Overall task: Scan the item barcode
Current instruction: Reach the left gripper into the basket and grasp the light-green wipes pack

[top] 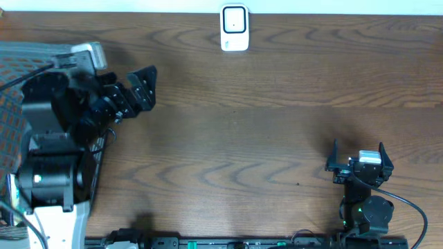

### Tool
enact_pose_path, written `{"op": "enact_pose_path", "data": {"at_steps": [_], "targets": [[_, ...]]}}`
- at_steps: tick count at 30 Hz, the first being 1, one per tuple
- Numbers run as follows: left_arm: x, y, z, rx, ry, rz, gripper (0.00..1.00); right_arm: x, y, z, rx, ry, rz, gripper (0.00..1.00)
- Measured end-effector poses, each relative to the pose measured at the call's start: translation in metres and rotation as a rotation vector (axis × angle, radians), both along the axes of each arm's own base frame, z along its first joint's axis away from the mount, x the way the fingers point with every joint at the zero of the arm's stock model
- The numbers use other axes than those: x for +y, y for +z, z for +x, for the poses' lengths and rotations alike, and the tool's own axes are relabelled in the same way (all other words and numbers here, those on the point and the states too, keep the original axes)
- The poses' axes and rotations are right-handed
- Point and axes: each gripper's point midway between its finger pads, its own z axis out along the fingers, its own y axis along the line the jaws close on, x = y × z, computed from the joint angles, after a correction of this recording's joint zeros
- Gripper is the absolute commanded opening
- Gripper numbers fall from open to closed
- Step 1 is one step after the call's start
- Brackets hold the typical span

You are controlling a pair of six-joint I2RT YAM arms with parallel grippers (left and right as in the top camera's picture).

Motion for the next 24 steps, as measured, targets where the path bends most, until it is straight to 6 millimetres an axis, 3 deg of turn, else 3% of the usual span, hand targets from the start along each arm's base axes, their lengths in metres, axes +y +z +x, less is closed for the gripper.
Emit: {"op": "enact_pose_path", "data": {"at_steps": [4,9,14,17,20,24], "targets": [[-0.007,-0.025,-0.002,0.101,-0.056,0.005,0.99,0.0,0.0,0.0,0.0,0.0,0.0,0.99],[-0.009,-0.043,0.008,0.16,-0.073,0.006,0.99,0.0,0.0,0.0,0.0,0.0,0.0,0.99],[0.005,-0.052,0.006,0.216,0.015,0.034,1.0,0.0,0.0,0.0,0.0,0.0,0.0,0.99],[0.022,-0.042,0.002,0.232,0.113,0.075,0.98,0.0,0.0,0.0,0.0,0.0,0.0,0.99],[0.045,-0.016,-0.006,0.219,0.247,0.111,0.98,0.0,0.0,0.0,0.0,0.0,0.0,0.99],[0.093,0.014,-0.032,0.224,0.519,0.144,0.98,0.0,0.0,0.0,0.0,0.0,0.0,0.99]]}}
